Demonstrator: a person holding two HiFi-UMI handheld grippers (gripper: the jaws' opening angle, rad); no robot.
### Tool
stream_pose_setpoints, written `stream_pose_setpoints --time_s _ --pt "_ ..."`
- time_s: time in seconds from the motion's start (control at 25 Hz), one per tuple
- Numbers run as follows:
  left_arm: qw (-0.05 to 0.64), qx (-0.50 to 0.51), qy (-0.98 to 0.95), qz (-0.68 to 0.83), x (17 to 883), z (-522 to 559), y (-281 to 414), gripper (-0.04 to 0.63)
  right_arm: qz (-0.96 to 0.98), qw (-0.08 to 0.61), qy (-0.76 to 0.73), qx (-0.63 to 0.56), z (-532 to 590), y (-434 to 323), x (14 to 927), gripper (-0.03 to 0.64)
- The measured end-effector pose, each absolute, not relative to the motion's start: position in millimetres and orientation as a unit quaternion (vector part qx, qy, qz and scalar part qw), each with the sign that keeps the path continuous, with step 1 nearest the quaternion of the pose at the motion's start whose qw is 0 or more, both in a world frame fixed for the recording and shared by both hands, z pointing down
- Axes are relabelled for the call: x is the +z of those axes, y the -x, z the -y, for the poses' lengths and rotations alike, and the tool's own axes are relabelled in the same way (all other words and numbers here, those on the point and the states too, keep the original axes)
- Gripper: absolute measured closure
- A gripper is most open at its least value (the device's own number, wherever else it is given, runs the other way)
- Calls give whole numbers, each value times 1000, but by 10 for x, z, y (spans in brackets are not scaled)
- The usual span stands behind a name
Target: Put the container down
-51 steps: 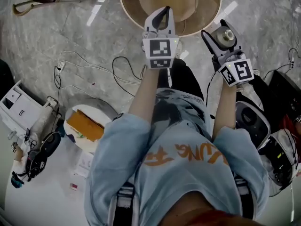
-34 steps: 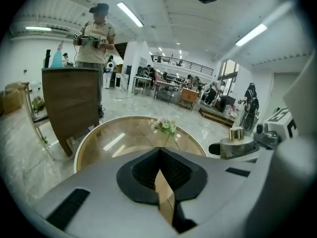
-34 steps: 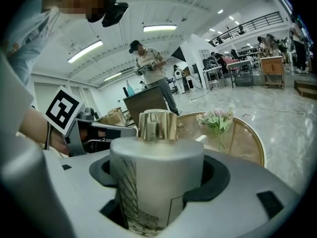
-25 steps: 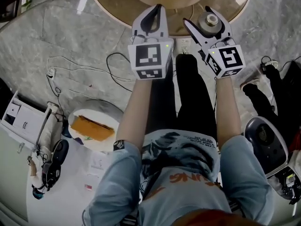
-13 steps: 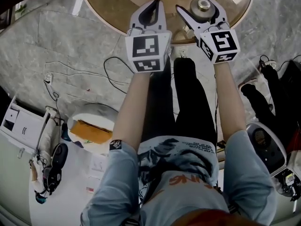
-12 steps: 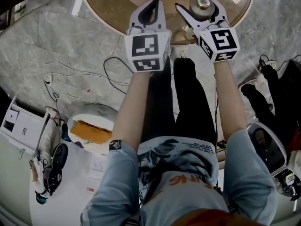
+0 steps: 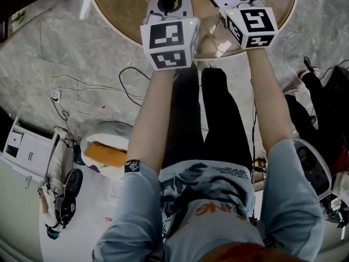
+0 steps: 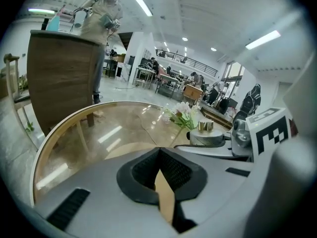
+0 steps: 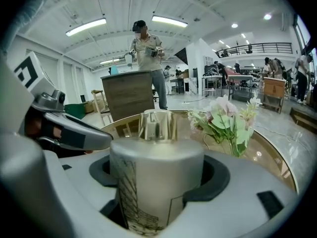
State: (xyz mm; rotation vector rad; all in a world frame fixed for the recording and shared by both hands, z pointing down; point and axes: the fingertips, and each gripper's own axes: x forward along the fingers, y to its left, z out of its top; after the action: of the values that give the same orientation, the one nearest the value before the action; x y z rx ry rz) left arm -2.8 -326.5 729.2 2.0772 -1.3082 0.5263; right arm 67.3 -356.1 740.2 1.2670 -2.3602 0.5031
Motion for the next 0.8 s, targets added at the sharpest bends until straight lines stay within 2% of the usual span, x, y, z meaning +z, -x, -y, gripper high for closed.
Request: stream_pose_setpoints --time_s 0.8 --pt "316 182 -784 502 7343 3546 14 571 841 206 -472 168 3917 -707 7573 258"
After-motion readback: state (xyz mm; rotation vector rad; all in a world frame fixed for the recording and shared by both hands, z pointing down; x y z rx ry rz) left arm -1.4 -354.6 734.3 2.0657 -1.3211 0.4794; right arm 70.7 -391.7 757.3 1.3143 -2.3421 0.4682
